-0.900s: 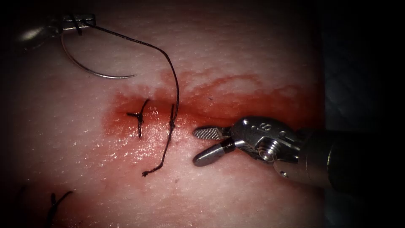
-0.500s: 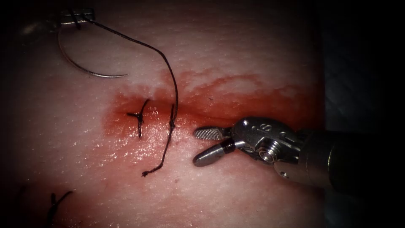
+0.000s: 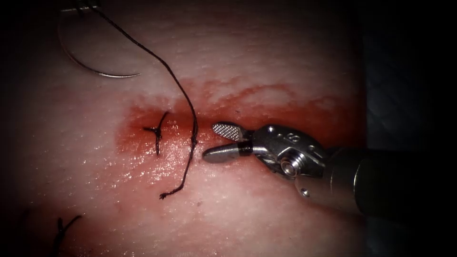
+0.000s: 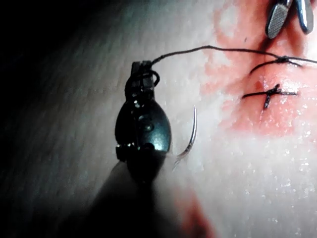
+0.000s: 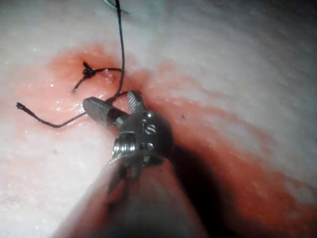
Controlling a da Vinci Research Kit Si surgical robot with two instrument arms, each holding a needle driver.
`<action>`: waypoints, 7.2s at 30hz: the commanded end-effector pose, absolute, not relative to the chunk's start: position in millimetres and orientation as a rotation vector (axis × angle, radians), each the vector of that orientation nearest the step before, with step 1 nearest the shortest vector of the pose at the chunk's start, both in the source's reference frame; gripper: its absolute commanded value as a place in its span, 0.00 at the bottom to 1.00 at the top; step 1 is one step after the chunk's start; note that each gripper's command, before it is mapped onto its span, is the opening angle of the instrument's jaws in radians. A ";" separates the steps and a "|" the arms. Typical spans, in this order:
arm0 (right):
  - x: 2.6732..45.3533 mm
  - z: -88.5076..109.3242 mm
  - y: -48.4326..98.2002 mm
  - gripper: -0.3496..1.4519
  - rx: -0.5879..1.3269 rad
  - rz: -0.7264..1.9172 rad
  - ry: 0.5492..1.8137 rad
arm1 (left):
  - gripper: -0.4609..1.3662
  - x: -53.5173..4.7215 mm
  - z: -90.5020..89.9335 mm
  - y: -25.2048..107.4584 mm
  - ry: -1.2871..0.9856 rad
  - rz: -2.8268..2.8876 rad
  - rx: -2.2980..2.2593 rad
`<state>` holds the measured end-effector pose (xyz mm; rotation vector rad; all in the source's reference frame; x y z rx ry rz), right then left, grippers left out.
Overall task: Wound Closure
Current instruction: With the right suturecutter, cut the long suture end, then set down the cut long length of suture
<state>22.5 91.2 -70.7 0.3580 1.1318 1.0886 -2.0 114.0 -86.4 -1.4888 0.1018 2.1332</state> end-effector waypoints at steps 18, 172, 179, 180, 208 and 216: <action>26.1 -69.4 90.9 0.78 0.191 1.024 1.182 | 0.06 -2.9 -90.4 115.0 0.117 2.131 -1.477; 16.6 -72.5 88.8 0.83 0.055 0.770 1.132 | 0.06 -24.6 -89.7 128.2 0.320 2.186 -1.594; 15.5 -73.2 88.3 0.80 0.062 0.765 1.138 | 0.06 -29.6 -85.7 128.7 0.288 2.209 -1.633; 15.4 -73.4 88.2 0.80 0.064 0.764 1.138 | 0.06 -30.2 -84.8 128.2 0.275 2.215 -1.633; 14.9 -73.9 88.2 0.80 0.070 0.763 1.136 | 0.06 -22.8 -66.3 114.6 -0.147 2.313 -1.399; 14.8 -74.0 88.1 0.80 0.072 0.762 1.137 | 0.48 -19.5 -66.0 112.5 -0.373 2.247 -1.254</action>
